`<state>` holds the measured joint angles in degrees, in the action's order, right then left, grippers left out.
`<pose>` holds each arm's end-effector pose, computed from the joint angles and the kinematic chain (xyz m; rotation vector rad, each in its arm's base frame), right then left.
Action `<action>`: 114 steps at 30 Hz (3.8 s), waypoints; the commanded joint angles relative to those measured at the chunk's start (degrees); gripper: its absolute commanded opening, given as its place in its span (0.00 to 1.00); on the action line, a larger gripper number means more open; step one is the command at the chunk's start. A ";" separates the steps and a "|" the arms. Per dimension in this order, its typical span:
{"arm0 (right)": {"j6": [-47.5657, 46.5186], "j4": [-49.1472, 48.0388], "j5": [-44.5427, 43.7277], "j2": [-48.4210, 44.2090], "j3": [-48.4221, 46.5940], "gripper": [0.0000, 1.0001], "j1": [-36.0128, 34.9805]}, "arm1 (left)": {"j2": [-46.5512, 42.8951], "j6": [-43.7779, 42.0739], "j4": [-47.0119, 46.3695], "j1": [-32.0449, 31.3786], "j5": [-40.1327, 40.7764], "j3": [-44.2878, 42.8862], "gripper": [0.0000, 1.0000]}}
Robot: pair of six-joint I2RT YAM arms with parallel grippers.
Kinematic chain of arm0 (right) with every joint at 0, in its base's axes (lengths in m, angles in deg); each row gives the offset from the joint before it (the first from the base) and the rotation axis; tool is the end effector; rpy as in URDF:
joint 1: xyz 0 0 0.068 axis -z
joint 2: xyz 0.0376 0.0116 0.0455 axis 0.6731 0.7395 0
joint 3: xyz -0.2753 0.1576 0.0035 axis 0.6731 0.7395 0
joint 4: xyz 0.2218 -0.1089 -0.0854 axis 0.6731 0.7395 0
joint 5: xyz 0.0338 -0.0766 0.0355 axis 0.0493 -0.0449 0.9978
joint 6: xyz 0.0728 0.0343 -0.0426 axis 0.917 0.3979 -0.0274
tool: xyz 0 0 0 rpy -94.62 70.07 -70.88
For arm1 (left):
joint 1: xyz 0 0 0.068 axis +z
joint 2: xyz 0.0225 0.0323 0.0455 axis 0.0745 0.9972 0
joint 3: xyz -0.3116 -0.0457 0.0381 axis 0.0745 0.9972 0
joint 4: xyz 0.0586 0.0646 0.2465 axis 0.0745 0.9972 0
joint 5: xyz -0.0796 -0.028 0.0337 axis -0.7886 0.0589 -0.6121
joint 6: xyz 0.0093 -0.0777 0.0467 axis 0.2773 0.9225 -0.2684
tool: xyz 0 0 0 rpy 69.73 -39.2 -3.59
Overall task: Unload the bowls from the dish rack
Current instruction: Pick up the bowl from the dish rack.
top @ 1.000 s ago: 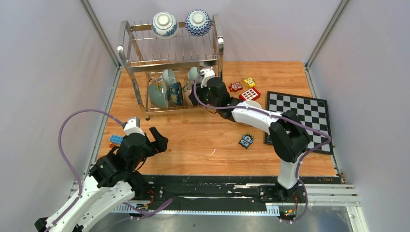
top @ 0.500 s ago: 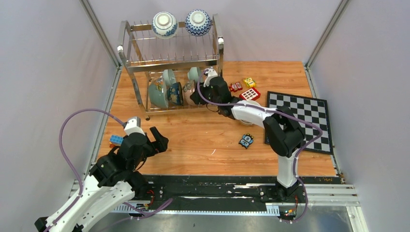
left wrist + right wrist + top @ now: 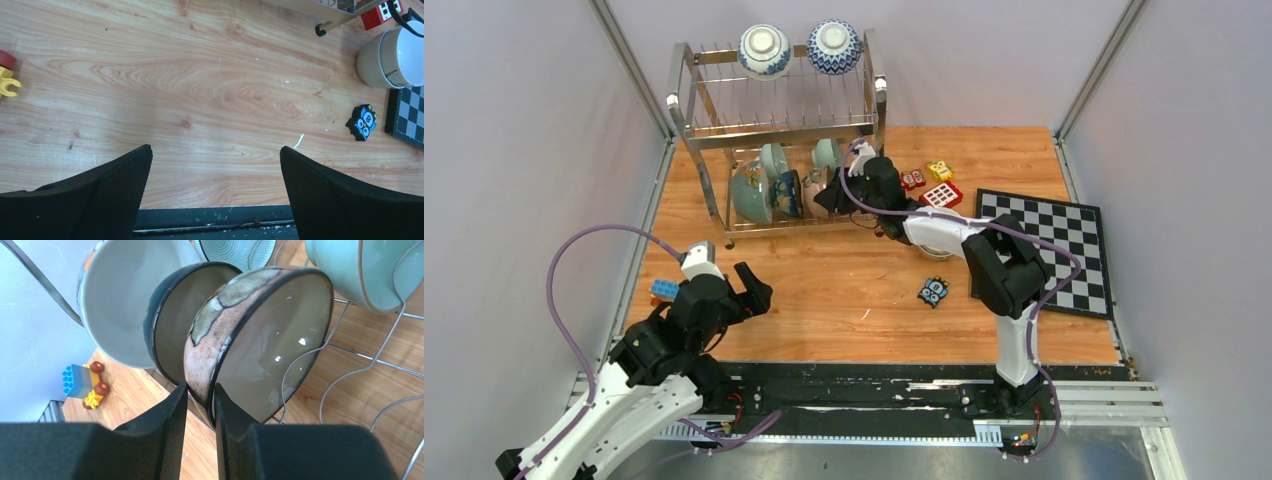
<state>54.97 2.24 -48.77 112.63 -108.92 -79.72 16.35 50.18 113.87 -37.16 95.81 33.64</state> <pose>0.4014 0.3370 0.2717 -0.3275 1.8466 1.1169 0.0821 -0.0253 0.2670 -0.3826 2.1273 -0.4265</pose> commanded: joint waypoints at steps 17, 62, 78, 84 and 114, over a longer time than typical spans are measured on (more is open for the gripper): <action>6.42 -10.49 7.72 5.07 0.76 0.25 3.37 | 2.30 0.25 0.50 0.30 0.52 -1.08 1.00; 14.81 -30.51 17.92 -0.69 5.00 0.03 3.83 | 1.28 0.69 1.13 0.30 0.88 -1.36 1.00; 21.83 -38.52 23.04 2.88 5.23 0.03 5.06 | 1.50 0.51 0.65 0.25 0.82 -0.91 1.00; 22.44 -38.49 23.46 2.73 5.69 0.03 5.64 | 1.72 0.42 0.56 0.29 0.97 -0.91 1.00; 38.42 -49.82 16.85 -1.33 13.61 0.03 7.50 | 2.24 0.20 -0.45 0.30 1.11 -1.35 1.00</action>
<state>86.60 -39.55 -26.65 116.19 -96.68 -75.70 18.33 50.20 114.05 -37.16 96.11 33.45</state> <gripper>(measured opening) 0.146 0.997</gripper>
